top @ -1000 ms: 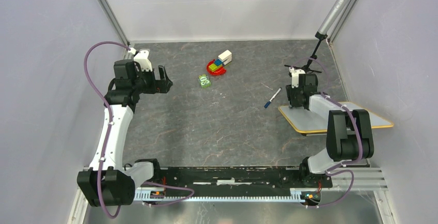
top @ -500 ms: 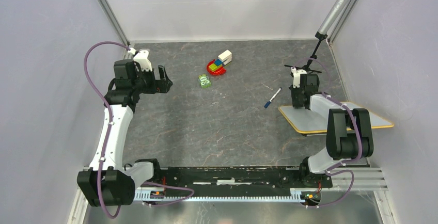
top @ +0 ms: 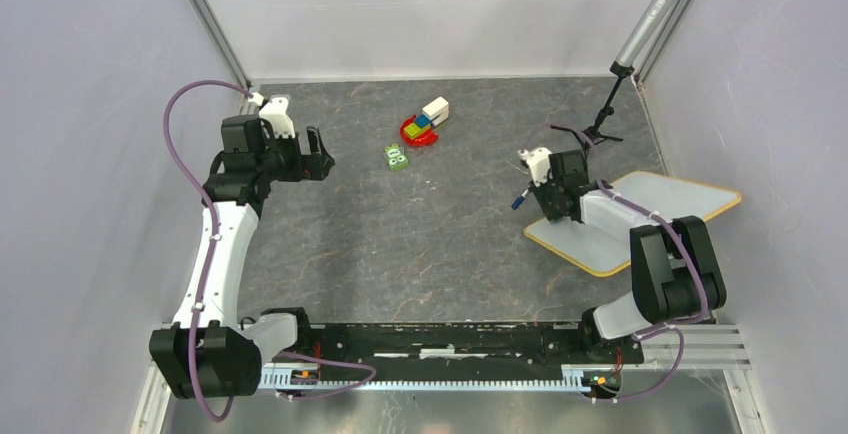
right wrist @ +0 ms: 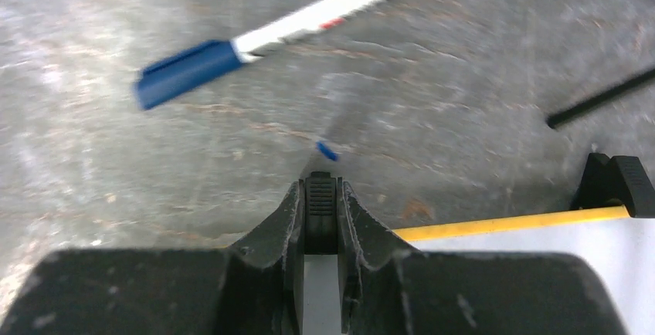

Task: Write a sentence on the whiteboard
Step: Move the whiteboard to the center of the board.

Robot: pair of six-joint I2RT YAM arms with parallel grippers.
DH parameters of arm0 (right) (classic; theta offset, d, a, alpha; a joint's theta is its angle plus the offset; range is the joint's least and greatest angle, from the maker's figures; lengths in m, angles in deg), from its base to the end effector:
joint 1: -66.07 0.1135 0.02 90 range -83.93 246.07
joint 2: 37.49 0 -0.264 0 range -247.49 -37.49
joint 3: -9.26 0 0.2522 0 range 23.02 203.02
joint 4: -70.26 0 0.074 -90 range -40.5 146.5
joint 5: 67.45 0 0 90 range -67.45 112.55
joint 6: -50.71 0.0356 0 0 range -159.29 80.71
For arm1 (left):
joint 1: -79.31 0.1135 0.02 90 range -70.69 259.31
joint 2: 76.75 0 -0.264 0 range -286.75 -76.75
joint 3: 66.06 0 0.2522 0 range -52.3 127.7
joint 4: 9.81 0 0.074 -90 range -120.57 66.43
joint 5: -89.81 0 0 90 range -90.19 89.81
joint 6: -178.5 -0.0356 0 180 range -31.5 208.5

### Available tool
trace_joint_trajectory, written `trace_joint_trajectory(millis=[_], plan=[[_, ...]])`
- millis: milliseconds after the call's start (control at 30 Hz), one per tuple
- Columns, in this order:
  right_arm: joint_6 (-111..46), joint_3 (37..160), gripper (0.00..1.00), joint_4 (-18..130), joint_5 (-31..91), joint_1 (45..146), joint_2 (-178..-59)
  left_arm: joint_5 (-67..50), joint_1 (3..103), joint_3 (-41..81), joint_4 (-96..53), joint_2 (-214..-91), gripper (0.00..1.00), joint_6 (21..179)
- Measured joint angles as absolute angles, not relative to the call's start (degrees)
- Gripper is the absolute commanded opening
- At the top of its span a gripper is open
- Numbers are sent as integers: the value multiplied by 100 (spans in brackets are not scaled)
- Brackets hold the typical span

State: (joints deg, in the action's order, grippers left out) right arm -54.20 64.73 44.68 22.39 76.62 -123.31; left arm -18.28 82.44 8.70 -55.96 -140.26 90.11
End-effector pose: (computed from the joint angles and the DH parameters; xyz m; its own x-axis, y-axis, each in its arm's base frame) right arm 0.2751 0.0511 0.1586 -0.7402 -0.3996 -0.5407 -0.3850 0.9112 -0.1464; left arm 0.2383 0.0020 0.3373 -0.5768 -0.0583 -0.8148 0.1863 0.9618 -0.2006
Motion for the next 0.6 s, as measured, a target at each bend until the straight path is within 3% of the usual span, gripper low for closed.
trace_joint_trajectory(millis=[600], plan=[[-6944, 8078, 0, 2914, 2060, 10060, -13564, -1977, 8244, 821, -5602, -14037, 100, 9009]])
